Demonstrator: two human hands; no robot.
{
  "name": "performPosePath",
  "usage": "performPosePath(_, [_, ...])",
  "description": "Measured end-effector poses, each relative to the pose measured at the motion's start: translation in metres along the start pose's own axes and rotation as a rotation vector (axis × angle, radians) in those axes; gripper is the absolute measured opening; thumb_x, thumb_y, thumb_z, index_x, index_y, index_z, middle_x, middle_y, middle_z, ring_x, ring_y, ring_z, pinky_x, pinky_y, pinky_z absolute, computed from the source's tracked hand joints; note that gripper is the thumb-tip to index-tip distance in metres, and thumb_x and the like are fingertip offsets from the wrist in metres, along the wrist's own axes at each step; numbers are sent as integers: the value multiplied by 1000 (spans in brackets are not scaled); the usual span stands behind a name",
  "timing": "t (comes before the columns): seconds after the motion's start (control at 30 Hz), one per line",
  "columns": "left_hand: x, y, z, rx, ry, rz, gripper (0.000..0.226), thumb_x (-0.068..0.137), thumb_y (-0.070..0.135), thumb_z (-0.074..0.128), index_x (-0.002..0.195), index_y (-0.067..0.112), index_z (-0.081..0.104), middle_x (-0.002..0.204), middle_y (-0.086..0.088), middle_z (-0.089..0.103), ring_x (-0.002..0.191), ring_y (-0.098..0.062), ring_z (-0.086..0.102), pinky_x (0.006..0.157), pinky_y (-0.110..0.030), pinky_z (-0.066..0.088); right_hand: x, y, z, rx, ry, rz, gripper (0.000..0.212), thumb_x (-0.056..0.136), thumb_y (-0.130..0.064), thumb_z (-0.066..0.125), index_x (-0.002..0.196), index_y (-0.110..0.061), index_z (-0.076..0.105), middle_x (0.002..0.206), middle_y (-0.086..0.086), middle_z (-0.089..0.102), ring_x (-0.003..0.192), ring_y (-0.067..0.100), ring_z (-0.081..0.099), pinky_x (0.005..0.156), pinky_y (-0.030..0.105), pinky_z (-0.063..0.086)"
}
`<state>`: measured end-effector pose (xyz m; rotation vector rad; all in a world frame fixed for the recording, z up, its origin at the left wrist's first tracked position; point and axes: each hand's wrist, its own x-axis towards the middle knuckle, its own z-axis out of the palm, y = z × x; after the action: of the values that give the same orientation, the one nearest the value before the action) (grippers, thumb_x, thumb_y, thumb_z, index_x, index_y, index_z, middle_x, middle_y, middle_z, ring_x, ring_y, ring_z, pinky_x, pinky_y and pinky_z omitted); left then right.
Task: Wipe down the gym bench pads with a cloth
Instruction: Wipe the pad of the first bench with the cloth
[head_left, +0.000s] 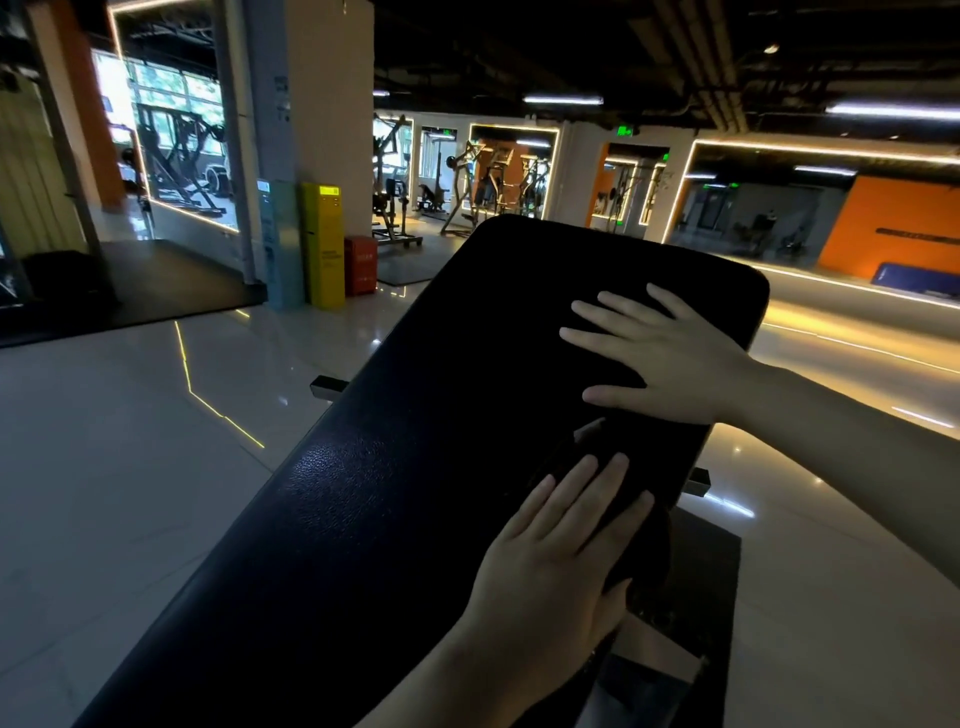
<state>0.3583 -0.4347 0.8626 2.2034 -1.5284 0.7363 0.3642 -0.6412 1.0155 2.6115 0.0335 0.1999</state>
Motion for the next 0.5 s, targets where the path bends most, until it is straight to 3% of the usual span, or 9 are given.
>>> performPosePath(0.17, [4, -32, 3, -37, 43, -51, 58, 91, 45, 37, 146, 27, 31, 158, 0, 25, 146, -18, 23, 113, -43, 27, -2, -2, -1, 16, -5, 5, 101, 61, -87, -25, 149, -44, -1, 160, -13, -8, 147, 9, -12, 119, 41, -11])
performPosePath(0.27, [7, -68, 2, -24, 52, -141, 58, 92, 45, 33, 147, 26, 28, 159, 0, 22, 146, -21, 20, 117, -41, 19, -2, -2, -1, 31, -5, -4, 99, 63, -87, -22, 150, -43, -1, 160, -13, -9, 147, 10, -14, 119, 43, -10])
performPosePath(0.37, [10, -128, -2, -165, 30, -297, 61, 90, 47, 26, 148, 29, 20, 161, 6, 5, 149, -16, 2, 120, -36, 7, -3, -1, -2, 47, 3, -20, 99, 64, -86, -22, 150, -42, -1, 160, -12, -11, 147, 10, -15, 119, 45, -9])
performPosePath(0.5, [22, -185, 3, -209, 101, -401, 59, 96, 27, 45, 149, 28, 18, 158, 9, -1, 146, -13, -6, 120, -42, 7, -3, 0, 1, 58, 21, -37, 92, 70, -84, -18, 150, -43, -1, 160, -13, -12, 146, 9, -17, 119, 45, -9])
